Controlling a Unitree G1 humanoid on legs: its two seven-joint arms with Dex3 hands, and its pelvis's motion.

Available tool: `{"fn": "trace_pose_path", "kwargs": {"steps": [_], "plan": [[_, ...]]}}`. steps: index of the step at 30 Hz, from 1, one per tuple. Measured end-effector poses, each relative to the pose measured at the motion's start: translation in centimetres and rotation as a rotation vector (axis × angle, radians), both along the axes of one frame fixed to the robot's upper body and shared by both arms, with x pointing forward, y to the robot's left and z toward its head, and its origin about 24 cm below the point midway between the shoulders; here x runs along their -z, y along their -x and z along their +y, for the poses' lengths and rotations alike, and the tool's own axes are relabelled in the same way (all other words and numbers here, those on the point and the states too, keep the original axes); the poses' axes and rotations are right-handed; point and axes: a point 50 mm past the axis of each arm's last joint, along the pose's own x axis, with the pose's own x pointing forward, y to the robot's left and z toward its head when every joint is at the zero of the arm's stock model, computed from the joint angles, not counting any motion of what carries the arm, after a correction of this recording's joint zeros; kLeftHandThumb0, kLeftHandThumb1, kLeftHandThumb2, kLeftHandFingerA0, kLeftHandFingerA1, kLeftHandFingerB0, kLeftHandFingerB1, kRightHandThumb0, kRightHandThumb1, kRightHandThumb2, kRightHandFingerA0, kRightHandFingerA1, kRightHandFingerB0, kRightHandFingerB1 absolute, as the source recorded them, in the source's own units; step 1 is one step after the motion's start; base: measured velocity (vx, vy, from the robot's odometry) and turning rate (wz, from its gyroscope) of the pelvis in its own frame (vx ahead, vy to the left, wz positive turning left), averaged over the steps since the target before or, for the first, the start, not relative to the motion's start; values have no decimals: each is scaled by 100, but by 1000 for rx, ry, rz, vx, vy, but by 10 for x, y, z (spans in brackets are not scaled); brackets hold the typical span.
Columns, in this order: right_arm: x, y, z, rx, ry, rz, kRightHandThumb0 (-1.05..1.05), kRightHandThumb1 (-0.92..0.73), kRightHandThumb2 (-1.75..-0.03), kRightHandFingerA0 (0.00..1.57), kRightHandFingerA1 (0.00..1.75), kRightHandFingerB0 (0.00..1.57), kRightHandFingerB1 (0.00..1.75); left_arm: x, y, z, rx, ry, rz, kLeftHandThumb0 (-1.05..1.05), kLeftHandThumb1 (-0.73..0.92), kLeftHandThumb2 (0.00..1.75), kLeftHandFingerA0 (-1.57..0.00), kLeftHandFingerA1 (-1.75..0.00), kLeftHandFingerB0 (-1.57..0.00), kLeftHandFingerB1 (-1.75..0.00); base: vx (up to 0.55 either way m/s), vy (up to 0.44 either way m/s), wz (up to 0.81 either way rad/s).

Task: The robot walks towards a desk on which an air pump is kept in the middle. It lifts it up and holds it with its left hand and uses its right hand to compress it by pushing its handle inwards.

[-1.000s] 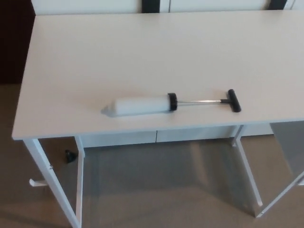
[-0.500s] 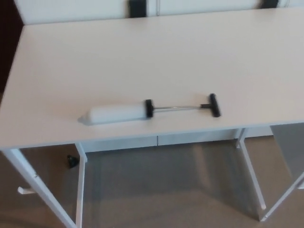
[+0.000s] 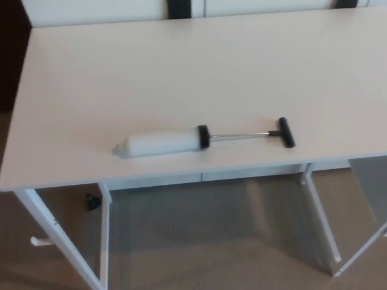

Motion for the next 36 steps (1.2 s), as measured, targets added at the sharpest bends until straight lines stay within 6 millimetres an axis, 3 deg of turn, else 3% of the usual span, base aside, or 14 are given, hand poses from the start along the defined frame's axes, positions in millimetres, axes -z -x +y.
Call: {"fn": "trace_pose_path", "kwargs": {"steps": [13, 14, 18, 19, 27, 28, 29, 31, 32, 33, 34, 36], "plan": [[0, -3, 1, 0, -1, -2, -26, -58, -57, 71, 44, 56, 40, -1, -2, -1, -4, 16, -4, -20, 83, 64, -47, -45, -28, -32, 0, 3, 1], [0, -3, 0, 0, 0, -2, -25, -58, -57, 71, 44, 57, 40, -1, -2, -1, -3, 17, -4, -17, 60, 102, -40, -62, -14, -48, 0, 0, 0], [0, -3, 0, 2, 0, -2, -25, -58, -57, 71, 44, 57, 40, -2, -4, -2, 1, 15, -10, -17, 60, 102, -40, -62, -14, -48, 0, 0, 0], [0, -3, 0, 2, -1, -3, -24, -59, -57, 71, 44, 55, 40, -3, -4, -2, 1, 12, -13, -21, 83, 64, -49, -45, -28, -31, 0, 0, 0], [0, -4, 1, -3, -5, -6, -27, -58, -57, 71, 44, 56, 40, -3, -6, -2, 0, 8, -17, -20, 81, 64, -50, -45, -29, -32, 0, 0, 0], [0, -4, 1, -3, -5, -5, -25, -59, -57, 69, 44, 55, 40, -3, -6, -2, 0, 8, -17, -17, 60, 101, -41, -62, -16, -49, 0, 0, 0], [0, -4, 1, -4, -5, -5, -25, -59, -57, 69, 44, 55, 40, -3, -6, -2, 0, 7, -17, -17, 60, 101, -41, -62, -16, -49, 0, 0, 0], [0, -5, 1, -4, -4, -7, -23, -60, -58, 70, 44, 55, 40, -4, -5, -2, -5, 6, -19, -19, 56, 98, -39, -60, -14, -48, 0, 0, 0], [0, -5, 1, -4, -3, -7, -24, -59, -57, 70, 45, 56, 40, -5, -5, -1, -11, 4, -23, -24, 55, 98, -31, -59, -1, -44, 0, 0, 0], [0, -5, 1, -4, -3, -7, -24, -59, -57, 70, 45, 56, 40, -5, -5, -1, -11, 4, -23, -24, 55, 98, -31, -59, -1, -44, 0, 0, 0], [0, -5, 1, -4, -3, -9, -25, -58, -57, 71, 44, 56, 40, -6, -5, -1, -23, 0, -33, -27, 68, 61, -23, -34, -12, -26, 0, 0, 0], [-1, -6, 1, -4, -3, -12, -25, -58, -57, 71, 44, 56, 40, -12, -1, 0, -59, -7, -66, -27, 68, 61, -23, -34, -12, -26, 0, 0, 0]]}}
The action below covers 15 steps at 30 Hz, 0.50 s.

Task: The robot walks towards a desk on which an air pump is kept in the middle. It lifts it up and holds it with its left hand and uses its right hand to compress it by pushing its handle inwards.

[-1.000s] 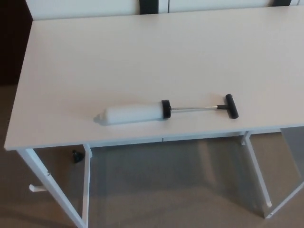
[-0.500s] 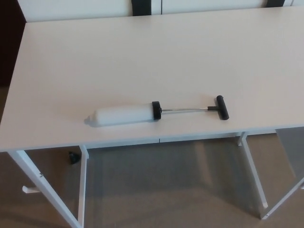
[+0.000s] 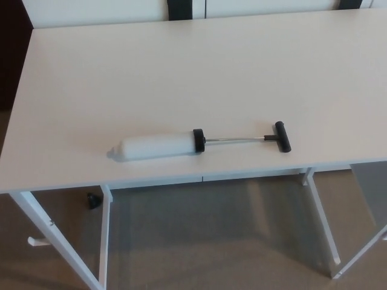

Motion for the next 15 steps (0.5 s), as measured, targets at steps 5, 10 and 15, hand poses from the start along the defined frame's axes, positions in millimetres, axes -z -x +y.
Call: {"fn": "trace_pose_path", "kwargs": {"steps": [5, 10, 15], "plan": [[-1, -3, 0, -3, 2, -10, -26, -57, -57, 74, 45, 57, 40, -29, 4, 9, -113, -72, -150, -22, 66, 64, -17, -37, -10, -27, 0, 0, 0], [-2, -7, 0, -8, 5, -21, -25, -58, -57, 74, 45, 58, 41, -64, 4, 20, -160, -184, -286, -19, 64, 59, -12, -30, -11, -27, 0, 0, 0], [-3, -11, 0, -10, 5, -31, -27, -59, -57, 71, 43, 56, 40, -112, -10, 27, -144, -330, -449, -19, 63, 59, -14, -31, -13, -27, 0, 0, 0]]}}
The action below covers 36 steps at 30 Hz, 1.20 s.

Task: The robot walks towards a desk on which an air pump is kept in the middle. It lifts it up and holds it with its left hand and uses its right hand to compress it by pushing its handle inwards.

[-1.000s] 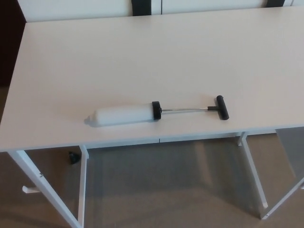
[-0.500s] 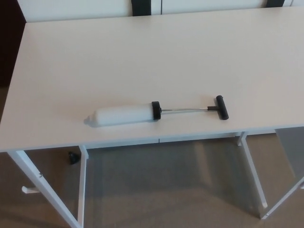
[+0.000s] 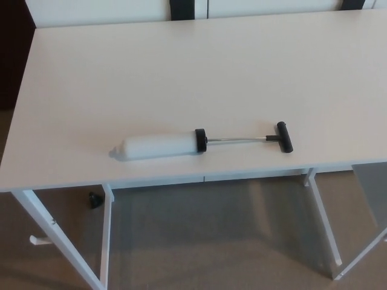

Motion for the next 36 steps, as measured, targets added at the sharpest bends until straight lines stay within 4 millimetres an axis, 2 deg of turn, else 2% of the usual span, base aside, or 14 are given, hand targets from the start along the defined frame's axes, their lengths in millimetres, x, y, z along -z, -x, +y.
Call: {"fn": "trace_pose_path", "kwargs": {"steps": [1, 3, 4, 6, 11, 16, 17, 21, 22, 23, 24, 25, 26, 36], "plan": [[0, -1, 0, -1, -1, -1, -27, -58, -57, 74, 45, 58, 41, -9, -3, 1, 5, -29, -26, -16, 43, 89, -4, -48, -6, -46, 0, 0, 0], [0, -1, 0, -1, -1, -3, -27, -58, -57, 74, 45, 58, 41, -34, -10, 2, 22, -109, -94, -16, 43, 89, -4, -48, -6, -46, 0, 0, 0], [0, -1, 0, -1, -1, -3, -25, -59, -57, 72, 44, 57, 40, -34, -10, 2, 22, -109, -94, -25, 60, 58, -11, -33, -14, -28, 0, 0, 0], [0, -2, 1, -2, -2, -5, -25, -57, -57, 74, 45, 58, 41, -67, -19, 0, 49, -216, -188, -26, 53, 56, -12, -32, -15, -29, 0, 0, 0], [0, -4, 2, -8, -2, -5, -29, -57, -57, 74, 44, 58, 40, -130, -38, -15, 141, -434, -366, -30, 47, 59, -14, -36, -15, -30, 0, 0, 0], [0, -7, 3, -18, -3, -8, -22, -61, -58, 72, 45, 59, 41, -173, -64, -39, 278, -589, -486, -44, 45, 61, -19, -36, -17, -32, 0, 0, 0], [0, -7, 4, -19, -4, -8, -20, -63, -59, 73, 45, 60, 42, -179, -70, -44, 308, -612, -501, -23, 33, 87, -8, -51, -7, -49, 0, 0, 0], [0, -8, 5, -22, -6, -11, -20, -63, -59, 73, 45, 59, 42, -193, -88, -62, 407, -668, -538, -23, 32, 86, -8, -50, -6, -49, 0, 0, 0], [0, -9, 5, -23, -7, -12, -22, -61, -58, 75, 45, 60, 42, -196, -93, -67, 436, -679, -546, -47, 39, 63, -26, -41, -15, -33, 0, 0, 0], [0, -9, 5, -24, -8, -13, -22, -61, -58, 75, 45, 60, 42, -198, -98, -72, 462, -687, -551, -47, 39, 63, -26, -41, -15, -33, 0, 0, 0], [0, -9, 5, -24, -8, -13, -22, -62, -59, 74, 45, 60, 42, -198, -98, -72, 462, -687, -551, -23, 32, 86, -7, -50, -6, -49, 0, 0, 0], [0, -11, 6, -26, -9, -15, -22, -62, -59, 74, 45, 60, 42, -201, -106, -81, 506, -702, -558, -23, 32, 86, -7, -50, -6, -49, 0, 0, 0], [0, -11, 6, -26, -10, -15, -21, -63, -58, 74, 45, 60, 42, -202, -110, -84, 523, -708, -559, -46, 40, 63, -24, -39, -12, -33, 0, 0, 0], [0, -16, 9, -38, -15, -22, -24, -62, -58, 71, 43, 58, 41, -198, -154, -128, 723, -734, -516, -61, 40, 72, -17, -42, -6, -30, 0, 0, 0]]}}
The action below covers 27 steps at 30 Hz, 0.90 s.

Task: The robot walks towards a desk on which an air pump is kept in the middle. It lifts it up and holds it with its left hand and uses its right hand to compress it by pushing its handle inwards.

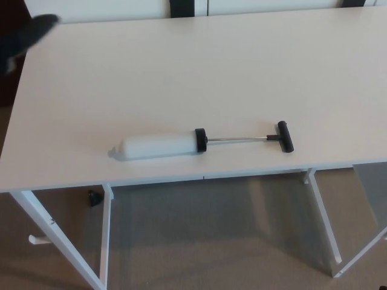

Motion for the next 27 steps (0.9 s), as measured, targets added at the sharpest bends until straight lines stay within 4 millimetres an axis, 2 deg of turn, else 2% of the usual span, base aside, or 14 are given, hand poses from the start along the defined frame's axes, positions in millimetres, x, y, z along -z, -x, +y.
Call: {"fn": "trace_pose_path", "kwargs": {"steps": [2, 3, 4, 5, 8, 10, 11, 14, 15, 18, 19, 24, 27], "plan": [[0, 0, 0, -1, 0, 0, -24, -62, -58, 71, 43, 58, 41, 1, -4, -3, 8, -9, 11, -61, 40, 72, -17, -42, -6, -30, 0, 0, 0], [0, -1, 1, -3, -1, -1, -23, -63, -58, 70, 44, 58, 41, 8, -16, -13, 31, -40, 56, -60, 40, 71, -19, -42, -7, -31, 0, 0, 0], [0, -1, 1, -3, -1, -1, -23, -63, -58, 70, 44, 58, 41, 8, -16, -13, 31, -40, 56, -60, 40, 71, -19, -42, -7, -31, 0, 0, 0], [0, -1, 1, -5, -1, -1, -21, -61, -58, 72, 45, 60, 42, 11, -20, -17, 38, -54, 74, -32, 28, 86, -1, -49, 0, -49, 0, 0, 0], [0, -3, 2, -9, 0, -3, -22, -62, -58, 71, 44, 60, 41, 26, -35, -31, 65, -116, 152, -32, 29, 86, 0, -48, 0, -48, 0, 0, 0], [0, -3, 2, -10, 0, -3, -23, -63, -58, 70, 43, 59, 41, 29, -39, -34, 70, -132, 170, -33, 25, 85, 0, -48, 0, -48, 0, 0, 0], [-1, -4, 2, -13, 1, -5, -23, -63, -58, 70, 43, 59, 41, 40, -45, -40, 74, -167, 217, -33, 25, 85, 0, -48, 0, -48, 0, 0, 0], [-1, -5, 2, -14, 1, -5, -22, -64, -59, 74, 44, 61, 41, 52, -53, -46, 78, -213, 270, -33, 26, 86, 0, -49, 0, -48, 0, 0, 0], [-1, -5, 2, -15, 2, -6, -23, -62, -58, 74, 45, 61, 41, 58, -56, -49, 80, -234, 293, -64, 41, 72, -11, -40, -5, -27, 0, 0, 0], [-1, -7, 3, -20, 4, -11, -24, -61, -58, 71, 44, 62, 41, 82, -65, -57, 83, -323, 387, -63, 41, 71, -10, -40, -6, -25, 0, 0, 0], [-2, -7, 3, -22, 5, -12, -21, -61, -58, 74, 45, 61, 42, 88, -67, -58, 83, -345, 409, -33, 30, 87, 0, -48, 0, -49, 0, 0, 0], [-3, -11, 3, -35, 13, -22, -21, -63, -59, 74, 44, 62, 42, 123, -74, -68, 86, -493, 527, -33, 29, 87, 0, -49, 0, -49, 0, 0, 0], [-5, -13, 3, -42, 18, -31, -24, -62, -58, 75, 44, 64, 42, 137, -75, -71, 84, -558, 569, -34, 28, 87, -1, -49, 0, -47, 0, 0, 0]]}}
